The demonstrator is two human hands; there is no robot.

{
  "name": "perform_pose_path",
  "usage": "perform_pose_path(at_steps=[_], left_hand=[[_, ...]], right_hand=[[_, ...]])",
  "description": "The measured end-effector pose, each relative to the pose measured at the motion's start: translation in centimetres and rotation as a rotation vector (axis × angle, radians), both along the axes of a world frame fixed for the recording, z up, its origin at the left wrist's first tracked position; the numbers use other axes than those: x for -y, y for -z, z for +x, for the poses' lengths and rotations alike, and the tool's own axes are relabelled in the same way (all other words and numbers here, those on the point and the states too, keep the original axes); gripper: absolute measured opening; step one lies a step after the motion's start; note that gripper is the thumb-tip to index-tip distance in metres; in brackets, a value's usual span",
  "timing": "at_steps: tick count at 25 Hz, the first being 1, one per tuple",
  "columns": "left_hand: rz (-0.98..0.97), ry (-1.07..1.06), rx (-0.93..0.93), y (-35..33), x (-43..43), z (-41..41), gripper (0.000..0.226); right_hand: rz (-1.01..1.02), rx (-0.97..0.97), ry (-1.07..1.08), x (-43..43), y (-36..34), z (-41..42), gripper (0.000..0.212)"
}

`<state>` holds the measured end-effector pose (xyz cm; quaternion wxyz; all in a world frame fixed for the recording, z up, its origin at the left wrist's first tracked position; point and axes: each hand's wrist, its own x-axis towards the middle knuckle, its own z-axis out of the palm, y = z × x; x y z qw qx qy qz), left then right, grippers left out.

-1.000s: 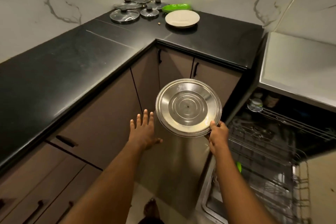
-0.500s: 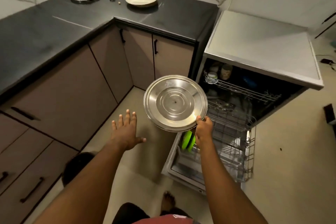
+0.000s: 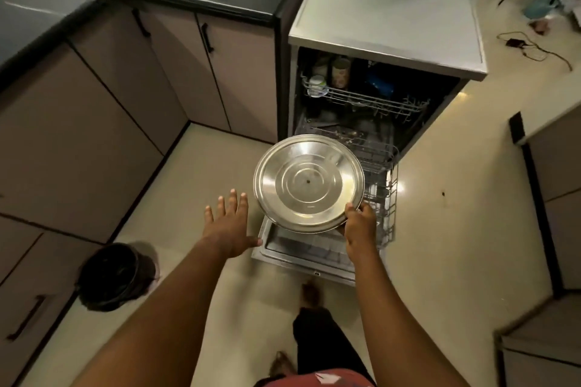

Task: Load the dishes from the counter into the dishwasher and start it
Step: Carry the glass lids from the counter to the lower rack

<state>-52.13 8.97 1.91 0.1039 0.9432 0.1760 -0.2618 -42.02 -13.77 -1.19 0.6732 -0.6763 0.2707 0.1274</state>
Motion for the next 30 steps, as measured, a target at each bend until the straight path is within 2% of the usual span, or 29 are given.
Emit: perform_pose_path(at_steps=[6,8,12,16,20,25,30], left_hand=[[-0.025,0.108,-0.128,4.0,7.4,5.2,0.111],[-0.047,0.152,-0.202,6.7,10.7,7.4,0.107],[-0.076,0.227,-0.286,12.6,17.3,11.5,0.100],[-0.116,0.297,-0.352,19.1,21.9,15.3,0.096],[-0.134,0.311,-0.425,25.4,23.5,18.3,0.094],[-0.116,0.346,-0.482,30.5,24.1,20.8,0.092],[-0.086,0.404,-0.601,34.6,23.8,21.8,0.084]], right_hand=[[-0.112,-0.078,0.074,9.1,4.2,2.1,0.010],[-0.145,-0.107,0.072,12.7,8.1,3.4,0.009],[-0.338,-0.150,0.025,16.9,9.7,6.3,0.019],[-0.473,-0.181,0.007,19.7,12.7,9.6,0.019],[-0.564,-0.166,0.036,21.7,17.2,12.0,0.015],[-0.666,-0.073,0.103,21.8,19.4,14.4,0.021],[-0.819,-0.024,0.113,21.2,22.2,15.2,0.014]])
